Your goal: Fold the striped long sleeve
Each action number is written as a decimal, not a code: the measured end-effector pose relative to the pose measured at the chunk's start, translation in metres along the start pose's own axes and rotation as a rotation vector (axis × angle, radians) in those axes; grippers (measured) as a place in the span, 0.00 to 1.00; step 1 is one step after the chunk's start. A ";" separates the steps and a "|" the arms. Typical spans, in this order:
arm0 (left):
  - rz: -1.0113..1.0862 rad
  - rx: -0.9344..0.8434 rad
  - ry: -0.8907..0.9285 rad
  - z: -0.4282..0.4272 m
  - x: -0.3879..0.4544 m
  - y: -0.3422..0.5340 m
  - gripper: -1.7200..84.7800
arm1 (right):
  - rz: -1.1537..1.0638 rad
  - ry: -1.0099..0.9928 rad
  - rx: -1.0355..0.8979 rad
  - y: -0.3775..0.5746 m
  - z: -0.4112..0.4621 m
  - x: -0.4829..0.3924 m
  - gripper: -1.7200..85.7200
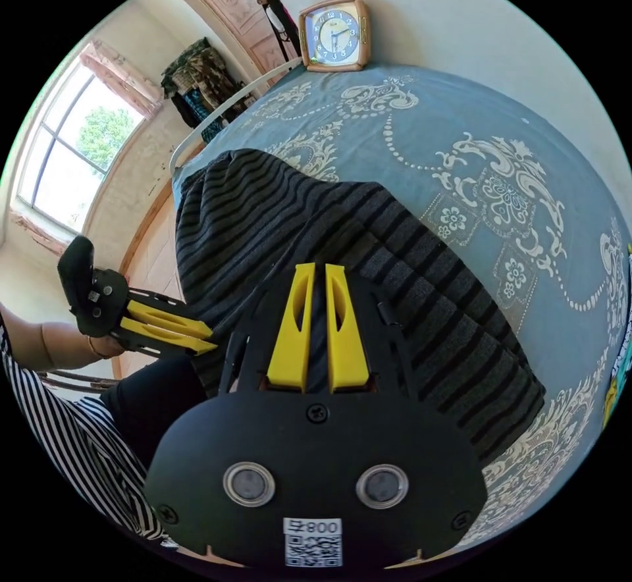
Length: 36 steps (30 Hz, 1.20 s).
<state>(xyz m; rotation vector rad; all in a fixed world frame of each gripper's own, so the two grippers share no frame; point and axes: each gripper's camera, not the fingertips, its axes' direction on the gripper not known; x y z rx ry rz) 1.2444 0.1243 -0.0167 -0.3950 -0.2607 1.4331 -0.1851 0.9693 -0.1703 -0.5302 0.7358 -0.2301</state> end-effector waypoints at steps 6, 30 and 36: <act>-0.095 0.064 -0.095 -0.011 0.005 0.026 0.06 | 0.107 -0.088 0.097 0.032 -0.037 0.041 0.06; 0.520 -0.009 -0.208 0.115 0.208 0.032 0.21 | 0.673 -0.576 0.297 0.328 -0.112 0.181 0.08; 0.505 0.062 -0.473 0.135 0.232 0.049 0.15 | 0.578 -0.615 0.290 0.302 -0.123 0.173 0.07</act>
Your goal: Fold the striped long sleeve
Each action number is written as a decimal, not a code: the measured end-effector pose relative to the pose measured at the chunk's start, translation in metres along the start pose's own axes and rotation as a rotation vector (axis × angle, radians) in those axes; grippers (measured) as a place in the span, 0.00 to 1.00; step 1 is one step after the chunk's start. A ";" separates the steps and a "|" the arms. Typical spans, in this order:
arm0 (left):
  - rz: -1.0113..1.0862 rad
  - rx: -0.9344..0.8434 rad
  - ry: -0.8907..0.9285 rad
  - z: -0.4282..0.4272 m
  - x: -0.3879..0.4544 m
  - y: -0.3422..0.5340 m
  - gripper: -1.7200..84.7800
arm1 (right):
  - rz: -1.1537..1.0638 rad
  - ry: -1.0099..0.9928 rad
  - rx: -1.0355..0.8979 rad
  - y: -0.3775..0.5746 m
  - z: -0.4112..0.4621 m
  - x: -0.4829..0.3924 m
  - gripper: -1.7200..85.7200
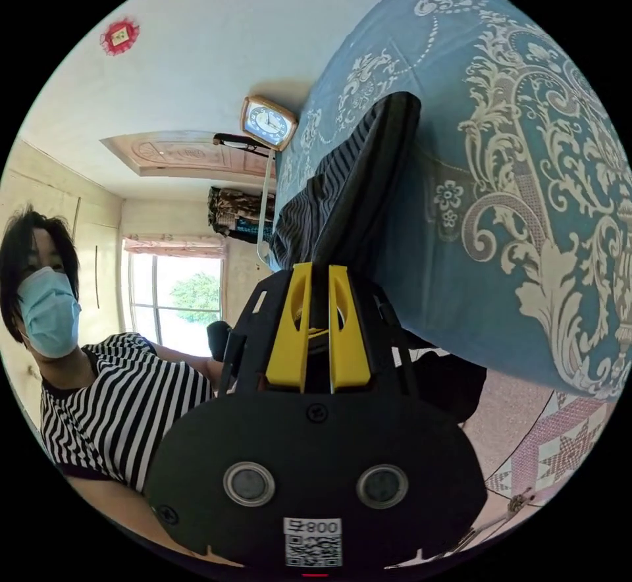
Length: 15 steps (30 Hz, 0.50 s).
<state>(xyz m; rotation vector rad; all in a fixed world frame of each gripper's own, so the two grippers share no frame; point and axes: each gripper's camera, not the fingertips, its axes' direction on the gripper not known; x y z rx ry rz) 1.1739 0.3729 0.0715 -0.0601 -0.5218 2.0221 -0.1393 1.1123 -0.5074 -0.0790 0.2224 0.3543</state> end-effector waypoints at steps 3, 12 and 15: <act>-0.088 0.027 0.092 -0.004 -0.014 0.008 0.11 | -0.036 0.023 -0.011 -0.008 -0.005 -0.002 0.08; -0.221 0.104 0.268 -0.008 -0.043 0.034 0.08 | 0.106 -0.048 0.223 -0.019 -0.061 0.060 0.10; -0.226 0.116 0.276 -0.009 -0.047 0.041 0.08 | 0.149 0.015 0.211 -0.042 -0.055 0.071 0.12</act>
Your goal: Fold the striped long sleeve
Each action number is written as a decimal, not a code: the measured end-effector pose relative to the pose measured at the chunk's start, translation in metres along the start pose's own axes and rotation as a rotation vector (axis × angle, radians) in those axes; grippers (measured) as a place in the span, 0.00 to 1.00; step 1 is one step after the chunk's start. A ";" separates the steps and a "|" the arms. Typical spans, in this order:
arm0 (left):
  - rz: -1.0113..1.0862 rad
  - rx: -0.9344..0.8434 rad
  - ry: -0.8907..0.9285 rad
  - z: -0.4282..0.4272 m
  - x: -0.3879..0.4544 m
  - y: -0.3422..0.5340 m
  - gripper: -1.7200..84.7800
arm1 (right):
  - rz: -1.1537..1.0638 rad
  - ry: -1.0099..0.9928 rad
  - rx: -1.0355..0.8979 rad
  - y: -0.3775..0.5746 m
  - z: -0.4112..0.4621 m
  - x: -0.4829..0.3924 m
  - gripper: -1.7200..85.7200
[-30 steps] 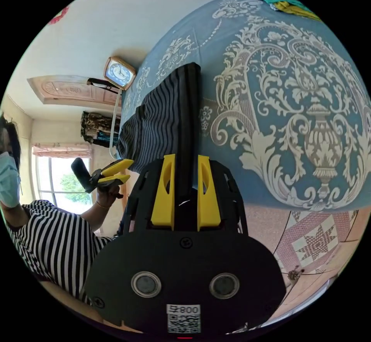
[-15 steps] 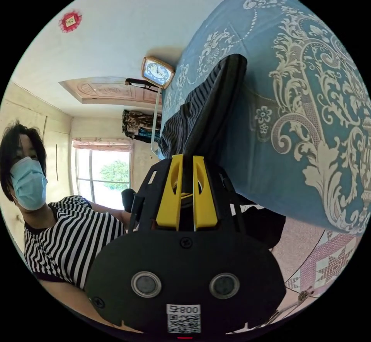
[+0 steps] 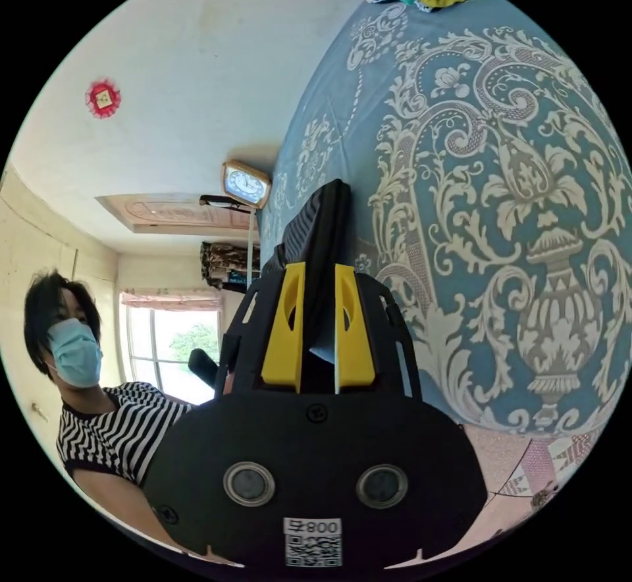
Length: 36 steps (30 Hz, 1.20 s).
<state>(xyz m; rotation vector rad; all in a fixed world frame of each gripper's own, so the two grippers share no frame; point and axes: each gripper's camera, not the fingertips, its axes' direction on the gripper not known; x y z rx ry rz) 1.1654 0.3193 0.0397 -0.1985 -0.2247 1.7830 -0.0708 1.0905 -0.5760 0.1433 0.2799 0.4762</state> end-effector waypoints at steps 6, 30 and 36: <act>0.018 0.005 0.004 -0.004 -0.010 0.011 0.08 | 0.030 0.014 -0.077 -0.056 0.054 -0.006 0.15; -0.520 0.537 0.458 -0.161 -0.237 0.158 0.08 | -0.408 -0.191 -0.209 -0.070 0.275 -0.296 0.10; -0.734 0.715 0.558 -0.177 -0.301 0.227 0.09 | -0.474 -0.165 -0.346 -0.078 0.417 -0.371 0.05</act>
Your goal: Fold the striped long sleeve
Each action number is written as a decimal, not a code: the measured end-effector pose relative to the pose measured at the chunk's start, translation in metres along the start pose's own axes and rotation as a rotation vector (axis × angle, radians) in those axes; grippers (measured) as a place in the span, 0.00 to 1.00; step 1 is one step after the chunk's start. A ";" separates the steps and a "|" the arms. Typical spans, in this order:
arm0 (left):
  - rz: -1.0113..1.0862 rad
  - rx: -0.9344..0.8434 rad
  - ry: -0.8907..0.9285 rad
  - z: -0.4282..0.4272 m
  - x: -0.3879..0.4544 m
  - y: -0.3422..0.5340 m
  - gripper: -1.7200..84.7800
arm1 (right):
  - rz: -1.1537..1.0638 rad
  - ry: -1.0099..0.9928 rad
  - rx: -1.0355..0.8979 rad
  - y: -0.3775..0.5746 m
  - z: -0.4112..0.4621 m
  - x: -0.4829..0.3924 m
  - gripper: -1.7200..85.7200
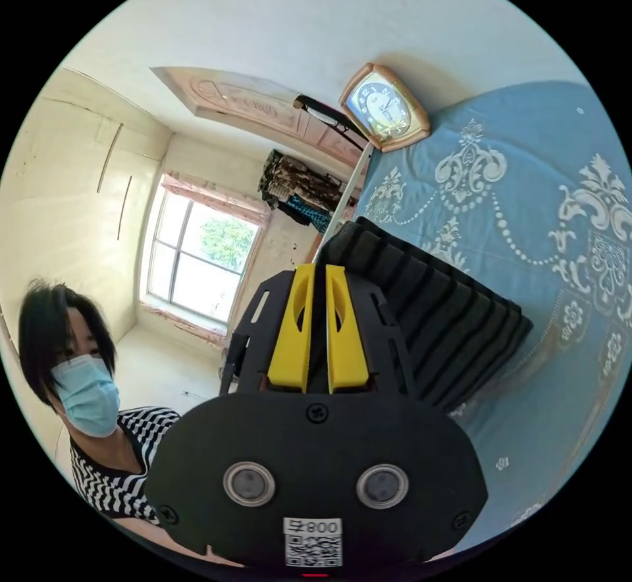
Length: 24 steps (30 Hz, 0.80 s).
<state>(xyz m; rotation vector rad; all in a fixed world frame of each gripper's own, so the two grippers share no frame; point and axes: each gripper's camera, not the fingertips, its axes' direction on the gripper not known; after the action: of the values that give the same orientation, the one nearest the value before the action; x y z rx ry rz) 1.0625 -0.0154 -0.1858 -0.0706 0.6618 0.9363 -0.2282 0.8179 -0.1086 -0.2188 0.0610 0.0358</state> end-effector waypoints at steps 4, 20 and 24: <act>-0.119 0.100 -0.058 -0.046 -0.047 -0.008 0.10 | 0.004 -0.003 -0.115 -0.036 0.087 0.000 0.03; -0.298 0.273 -0.143 -0.138 -0.109 -0.027 0.17 | -0.085 0.259 -0.359 -0.046 0.241 0.010 0.07; -0.228 0.228 -0.302 -0.143 -0.092 -0.060 0.20 | -0.205 0.409 -0.378 -0.075 0.288 -0.022 0.14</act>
<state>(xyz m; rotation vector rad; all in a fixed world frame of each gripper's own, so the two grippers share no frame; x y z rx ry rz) 0.9996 -0.1661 -0.2629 0.1920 0.4644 0.6299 -0.2305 0.8065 0.1897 -0.6070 0.4410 -0.2043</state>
